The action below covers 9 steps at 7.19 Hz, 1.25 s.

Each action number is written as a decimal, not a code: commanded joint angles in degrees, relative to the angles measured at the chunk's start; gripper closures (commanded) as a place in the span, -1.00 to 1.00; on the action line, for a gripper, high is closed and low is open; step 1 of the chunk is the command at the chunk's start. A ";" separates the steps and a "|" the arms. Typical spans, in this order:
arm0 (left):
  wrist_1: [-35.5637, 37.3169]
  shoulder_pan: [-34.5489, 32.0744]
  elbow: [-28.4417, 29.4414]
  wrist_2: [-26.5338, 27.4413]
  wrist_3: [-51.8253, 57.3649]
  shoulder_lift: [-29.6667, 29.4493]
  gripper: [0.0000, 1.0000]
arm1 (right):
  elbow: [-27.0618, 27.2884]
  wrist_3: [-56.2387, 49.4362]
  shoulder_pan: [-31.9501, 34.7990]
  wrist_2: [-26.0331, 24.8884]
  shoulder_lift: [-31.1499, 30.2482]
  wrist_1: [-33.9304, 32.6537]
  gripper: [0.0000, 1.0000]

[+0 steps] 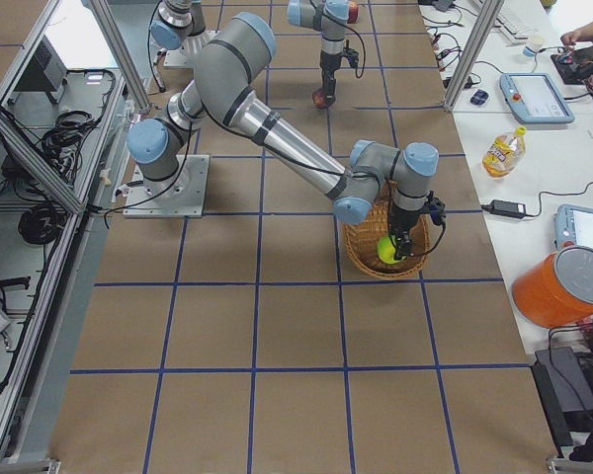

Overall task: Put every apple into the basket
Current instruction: 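Carry the dark apple to the table center with the left gripper and release, then move the right gripper to the dark apple while the left reaches the red apple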

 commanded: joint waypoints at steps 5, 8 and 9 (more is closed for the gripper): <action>-11.82 11.44 2.10 -0.64 7.98 8.85 -1.00 | -0.09 3.96 4.98 7.37 -11.45 18.65 -1.00; -18.20 26.22 4.31 4.59 28.65 10.72 -1.00 | 0.00 20.90 21.99 12.24 -15.43 27.05 -1.00; -17.42 29.56 4.66 11.68 38.88 9.67 -1.00 | 0.09 24.78 29.28 13.13 -15.43 26.79 -1.00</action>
